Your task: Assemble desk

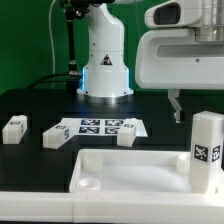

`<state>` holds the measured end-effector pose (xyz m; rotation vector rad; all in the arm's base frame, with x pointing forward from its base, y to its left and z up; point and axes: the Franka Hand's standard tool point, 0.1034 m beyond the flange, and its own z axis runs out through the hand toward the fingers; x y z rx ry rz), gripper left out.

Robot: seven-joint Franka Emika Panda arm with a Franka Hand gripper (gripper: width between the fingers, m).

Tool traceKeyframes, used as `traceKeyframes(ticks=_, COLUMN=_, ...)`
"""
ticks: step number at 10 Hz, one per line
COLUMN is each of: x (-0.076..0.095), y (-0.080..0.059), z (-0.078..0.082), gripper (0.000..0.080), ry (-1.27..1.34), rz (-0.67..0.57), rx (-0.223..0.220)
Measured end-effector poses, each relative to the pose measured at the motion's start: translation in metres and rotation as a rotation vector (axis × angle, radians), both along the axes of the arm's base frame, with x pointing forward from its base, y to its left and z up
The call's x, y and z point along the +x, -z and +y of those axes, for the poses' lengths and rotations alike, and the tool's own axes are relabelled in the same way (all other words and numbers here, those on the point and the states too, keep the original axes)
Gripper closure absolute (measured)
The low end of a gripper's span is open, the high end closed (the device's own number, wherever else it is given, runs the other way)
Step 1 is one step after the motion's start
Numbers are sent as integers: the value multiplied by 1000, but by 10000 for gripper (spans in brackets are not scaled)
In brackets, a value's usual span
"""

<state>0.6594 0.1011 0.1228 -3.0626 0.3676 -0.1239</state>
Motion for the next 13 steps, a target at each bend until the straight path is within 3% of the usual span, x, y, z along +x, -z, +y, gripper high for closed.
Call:
traceKeyframes(ticks=5, x=0, y=0, z=-1, gripper=150, ry=-470, rz=-21, rx=-61)
traceKeyframes(ticks=10, x=1, y=0, z=-6, gripper=150, ry=-730, rz=-26, rx=-98)
traceKeyframes(ticks=12, x=1, y=0, z=-6, gripper=411, ry=-729, rz=-26, rx=-98)
traceKeyframes(ticks=13, x=1, y=0, z=-6, gripper=411, ry=-724, rz=-26, rx=-97)
